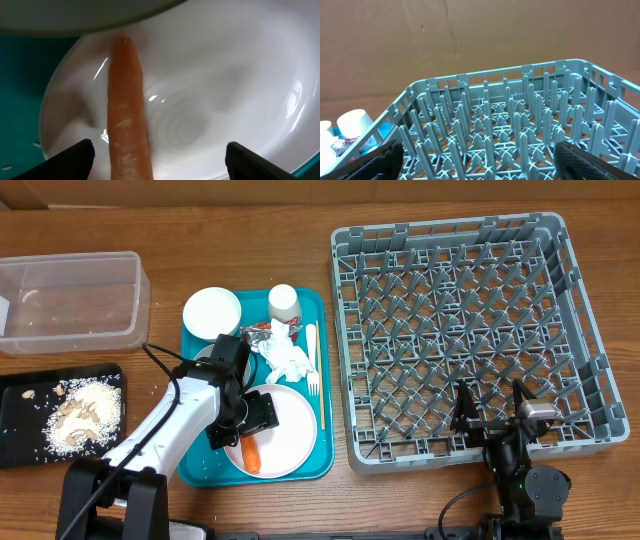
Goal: Sort waste into correct bins and load items into the dishwasher rack
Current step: 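Move the left gripper down to the orange carrot on the white plate, then grasp the carrot with the left gripper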
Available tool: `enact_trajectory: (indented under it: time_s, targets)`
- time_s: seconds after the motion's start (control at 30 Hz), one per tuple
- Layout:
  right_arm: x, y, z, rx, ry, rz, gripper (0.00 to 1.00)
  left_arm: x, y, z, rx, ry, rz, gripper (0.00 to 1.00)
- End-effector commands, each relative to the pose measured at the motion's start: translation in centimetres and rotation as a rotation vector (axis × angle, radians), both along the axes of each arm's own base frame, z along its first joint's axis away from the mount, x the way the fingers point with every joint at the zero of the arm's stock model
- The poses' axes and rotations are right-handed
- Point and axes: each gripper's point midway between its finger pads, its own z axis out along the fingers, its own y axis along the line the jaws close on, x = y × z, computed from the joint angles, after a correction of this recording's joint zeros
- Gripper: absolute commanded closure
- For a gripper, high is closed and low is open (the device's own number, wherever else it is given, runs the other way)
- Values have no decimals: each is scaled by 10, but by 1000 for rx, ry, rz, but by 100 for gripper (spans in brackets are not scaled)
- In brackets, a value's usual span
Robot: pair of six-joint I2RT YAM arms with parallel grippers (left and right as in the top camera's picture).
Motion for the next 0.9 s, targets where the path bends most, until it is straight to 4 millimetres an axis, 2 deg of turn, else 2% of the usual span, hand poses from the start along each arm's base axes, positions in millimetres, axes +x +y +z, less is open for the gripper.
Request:
enact_trajectory:
  time_s: [0.0,0.37,0.5,0.67,0.87]
  targets:
    - [0,-2,-2,-4,-6,-11,0,-8,1,-8,6,39,-14,15]
    - [0,-2,-2,-4,-6,-11,0,-14,-2,-13,69,48,-59,19]
    - [0,-2,-2,-4,-6,-11,0,-14,2,-14,91,52,-40,25]
    - [0,-2,-2,-4,-6,-11,0,-15,3,-14,99,57,-29,41]
    - [0,-2,-2,-4,-6,-11,0,-17,4,-14,102,66,-17,41]
